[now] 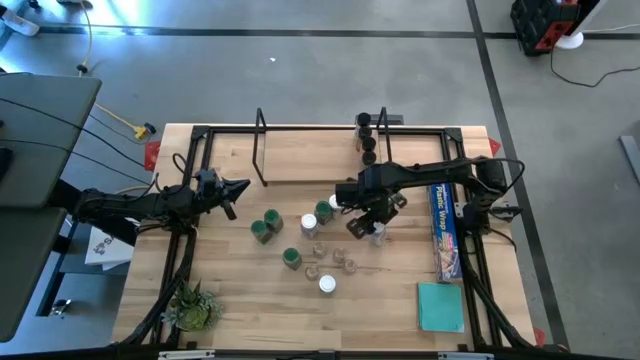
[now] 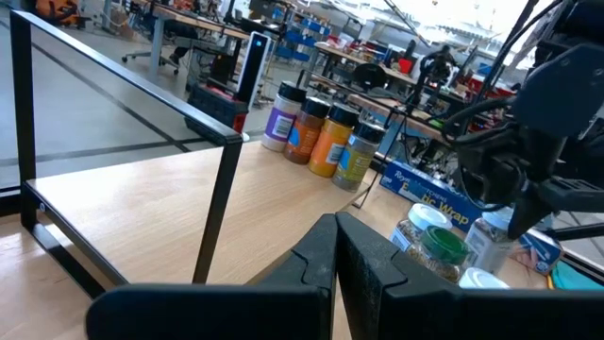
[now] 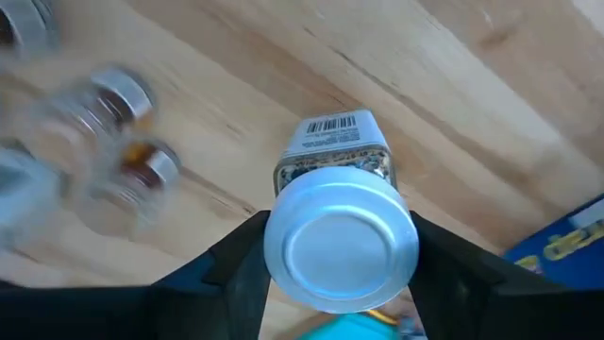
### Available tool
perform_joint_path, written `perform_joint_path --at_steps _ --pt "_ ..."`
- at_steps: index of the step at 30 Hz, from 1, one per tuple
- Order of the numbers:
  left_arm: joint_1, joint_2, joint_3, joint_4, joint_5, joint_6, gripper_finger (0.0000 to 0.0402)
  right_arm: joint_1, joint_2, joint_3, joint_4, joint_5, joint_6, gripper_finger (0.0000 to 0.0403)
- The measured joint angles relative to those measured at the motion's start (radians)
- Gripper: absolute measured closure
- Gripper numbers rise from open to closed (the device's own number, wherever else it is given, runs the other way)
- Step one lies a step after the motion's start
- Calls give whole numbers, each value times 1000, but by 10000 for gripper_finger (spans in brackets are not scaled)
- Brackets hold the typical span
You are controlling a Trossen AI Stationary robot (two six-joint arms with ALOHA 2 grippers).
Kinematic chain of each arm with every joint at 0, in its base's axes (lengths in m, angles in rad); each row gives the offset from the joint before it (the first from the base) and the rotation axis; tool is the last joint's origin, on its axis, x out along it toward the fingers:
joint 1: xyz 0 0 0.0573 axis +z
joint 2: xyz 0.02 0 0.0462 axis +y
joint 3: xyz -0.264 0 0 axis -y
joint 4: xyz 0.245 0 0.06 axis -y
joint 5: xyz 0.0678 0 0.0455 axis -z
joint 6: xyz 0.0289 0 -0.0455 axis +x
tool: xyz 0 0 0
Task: Shelf spices
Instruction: Put the middle right white seasoning bottle on the shelf
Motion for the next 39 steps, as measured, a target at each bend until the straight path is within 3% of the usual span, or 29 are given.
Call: perform_joint_path --at_steps 11,22,27,30,35,39 --pt "0 0 0 0 0 0 396 0 -7 0 122 59 209 179" --pt "0 0 0 0 0 0 396 -16 -53 2 183 50 16 143" --pt "0 0 0 0 0 0 396 -19 -73 2 179 1 -256 123" --pt "0 0 0 0 0 0 396 -14 -113 2 178 -34 -545 121" --pt "0 0 0 0 0 0 396 21 -155 2 175 26 -1092 121" --pt "0 0 0 0 0 0 396 44 -132 2 208 30 -1235 121"
